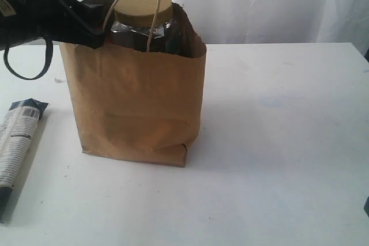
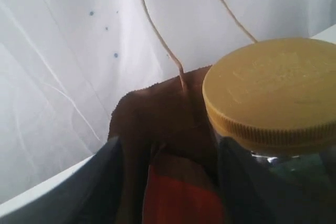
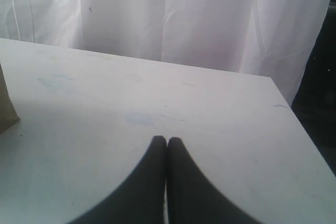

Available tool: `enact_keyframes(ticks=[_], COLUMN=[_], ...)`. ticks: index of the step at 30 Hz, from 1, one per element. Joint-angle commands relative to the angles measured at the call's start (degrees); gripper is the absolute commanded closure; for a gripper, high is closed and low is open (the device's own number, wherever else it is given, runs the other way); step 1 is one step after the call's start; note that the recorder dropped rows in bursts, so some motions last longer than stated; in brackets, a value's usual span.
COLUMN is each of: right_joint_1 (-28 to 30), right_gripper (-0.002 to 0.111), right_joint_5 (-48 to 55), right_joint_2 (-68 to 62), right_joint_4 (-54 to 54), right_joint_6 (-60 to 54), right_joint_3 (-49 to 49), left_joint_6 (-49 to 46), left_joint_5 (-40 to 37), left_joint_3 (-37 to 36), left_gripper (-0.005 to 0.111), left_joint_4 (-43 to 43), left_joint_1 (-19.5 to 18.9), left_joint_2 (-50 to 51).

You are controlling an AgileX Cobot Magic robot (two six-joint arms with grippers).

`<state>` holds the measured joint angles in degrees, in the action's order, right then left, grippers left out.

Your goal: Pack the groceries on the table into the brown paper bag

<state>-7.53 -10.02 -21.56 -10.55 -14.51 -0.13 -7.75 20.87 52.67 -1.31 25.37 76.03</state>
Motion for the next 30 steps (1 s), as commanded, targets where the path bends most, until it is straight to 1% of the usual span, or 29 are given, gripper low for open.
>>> enact_keyframes(ticks=[1,10,13,16,21,23,27,30], right_joint_1=[-0.1,-0.1,-0.1,-0.1,-0.1,-0.1,-0.1,-0.1], right_gripper=[0.108,0.108,0.108,0.108,0.108,0.108,0.108,0.108], right_joint_5=[-0.4,-0.4,-0.4,-0.4,-0.4,-0.4,-0.4,-0.4], right_joint_2=[-0.2,-0.2,-0.2,-0.2,-0.2,-0.2,-0.2,-0.2], right_joint_4=[-0.2,-0.2,-0.2,-0.2,-0.2,-0.2,-0.2,-0.1], right_joint_6=[0.2,0.2,0.2,0.2,0.2,0.2,0.2,0.2], right_joint_3=[0.1,0.1,0.1,0.1,0.1,0.1,0.1,0.1], left_joint_6=[0.3,-0.2,-2.0,-6.5,-17.7,-17.9,-17.9,-17.9], left_joint_5=[0.7,0.5,-1.5,-6.3,-19.1,-25.0,-34.3,-41.3], left_joint_3=[0.1,0.1,0.1,0.1,0.1,0.1,0.1,0.1], left_gripper=[0.049,0.049,0.049,0.050,0.056,0.063,0.087,0.106], left_joint_4=[0.4,0.4,0.4,0.4,0.4,0.4,-0.6,-6.7], left_joint_1=[-0.1,-0.1,-0.1,-0.1,-0.1,-0.1,-0.1,-0.1], left_joint_2=[-2.4,-10.1,-13.6,-17.2,-22.6,-24.3,-26.8,-27.3])
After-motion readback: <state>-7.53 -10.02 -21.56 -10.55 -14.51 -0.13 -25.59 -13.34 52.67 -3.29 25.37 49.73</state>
